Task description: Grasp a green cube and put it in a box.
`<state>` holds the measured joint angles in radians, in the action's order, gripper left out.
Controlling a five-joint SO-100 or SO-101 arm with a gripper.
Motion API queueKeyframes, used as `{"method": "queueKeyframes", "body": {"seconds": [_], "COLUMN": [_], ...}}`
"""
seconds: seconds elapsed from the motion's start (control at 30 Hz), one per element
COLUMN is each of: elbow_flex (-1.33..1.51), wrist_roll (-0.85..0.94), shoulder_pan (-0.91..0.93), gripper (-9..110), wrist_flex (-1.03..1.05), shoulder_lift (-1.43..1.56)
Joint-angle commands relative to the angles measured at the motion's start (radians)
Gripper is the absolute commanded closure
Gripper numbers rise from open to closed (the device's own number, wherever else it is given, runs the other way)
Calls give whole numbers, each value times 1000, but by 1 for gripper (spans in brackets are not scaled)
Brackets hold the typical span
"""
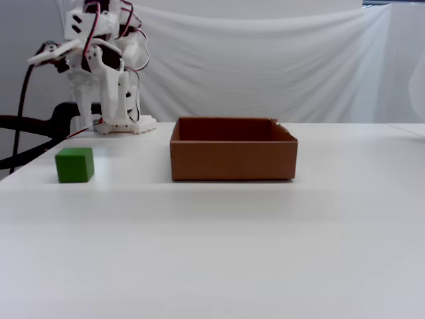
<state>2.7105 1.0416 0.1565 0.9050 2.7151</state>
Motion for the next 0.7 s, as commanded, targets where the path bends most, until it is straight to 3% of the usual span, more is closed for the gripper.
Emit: {"method": "queueKeyframes", "body": {"seconds": [0.0,0.67], "elbow_flex": [-86,-537], "wrist_roll": [54,247], "shoulder_pan": [17,67], "gripper": [80,80], "wrist_flex": [-5,124], "shoulder_lift": [-55,-514]}}
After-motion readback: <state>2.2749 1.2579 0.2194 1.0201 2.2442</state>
